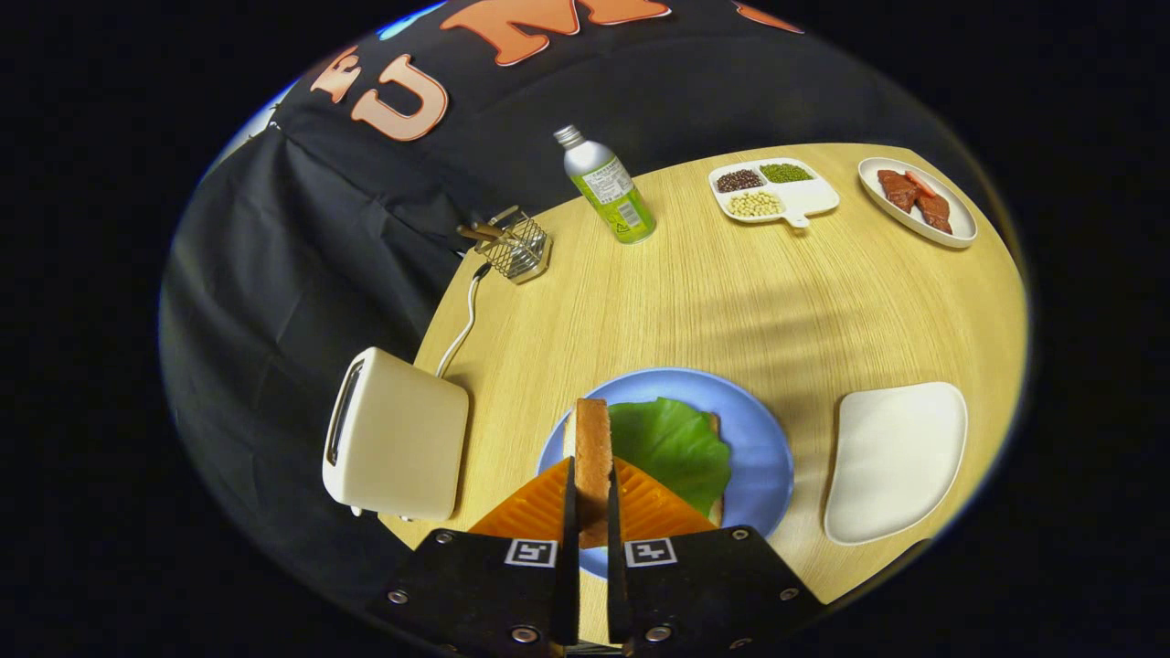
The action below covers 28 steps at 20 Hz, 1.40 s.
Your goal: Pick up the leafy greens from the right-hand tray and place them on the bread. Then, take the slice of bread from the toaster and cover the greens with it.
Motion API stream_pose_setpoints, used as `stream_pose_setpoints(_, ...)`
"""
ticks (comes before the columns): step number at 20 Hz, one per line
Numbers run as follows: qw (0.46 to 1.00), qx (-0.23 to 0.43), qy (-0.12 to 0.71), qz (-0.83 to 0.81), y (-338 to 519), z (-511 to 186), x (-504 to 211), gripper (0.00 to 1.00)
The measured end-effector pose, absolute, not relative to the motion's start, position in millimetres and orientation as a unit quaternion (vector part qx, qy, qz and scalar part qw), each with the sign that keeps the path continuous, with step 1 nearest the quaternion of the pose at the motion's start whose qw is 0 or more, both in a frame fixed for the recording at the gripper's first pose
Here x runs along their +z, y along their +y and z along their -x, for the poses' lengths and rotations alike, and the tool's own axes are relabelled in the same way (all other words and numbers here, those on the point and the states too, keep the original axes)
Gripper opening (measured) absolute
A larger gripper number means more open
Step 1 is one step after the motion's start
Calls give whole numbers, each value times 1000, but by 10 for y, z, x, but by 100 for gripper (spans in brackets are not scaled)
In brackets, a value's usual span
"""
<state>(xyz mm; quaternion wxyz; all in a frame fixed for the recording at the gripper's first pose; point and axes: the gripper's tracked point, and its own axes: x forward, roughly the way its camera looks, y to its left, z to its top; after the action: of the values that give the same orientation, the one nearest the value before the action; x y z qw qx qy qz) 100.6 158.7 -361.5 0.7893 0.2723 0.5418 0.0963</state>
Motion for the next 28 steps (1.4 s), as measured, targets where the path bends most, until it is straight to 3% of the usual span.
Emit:
stream_pose_setpoints(5,800,82,537,-256,1460,-1019,-3796,15)
stream_pose_setpoints(13,829,51,531,-167,1210,-1005,-3978,44)
stream_pose_setpoints(24,923,40,378,-66,955,-1328,-2839,75)
stream_pose_setpoints(28,955,37,291,-42,895,-1364,-2191,80)
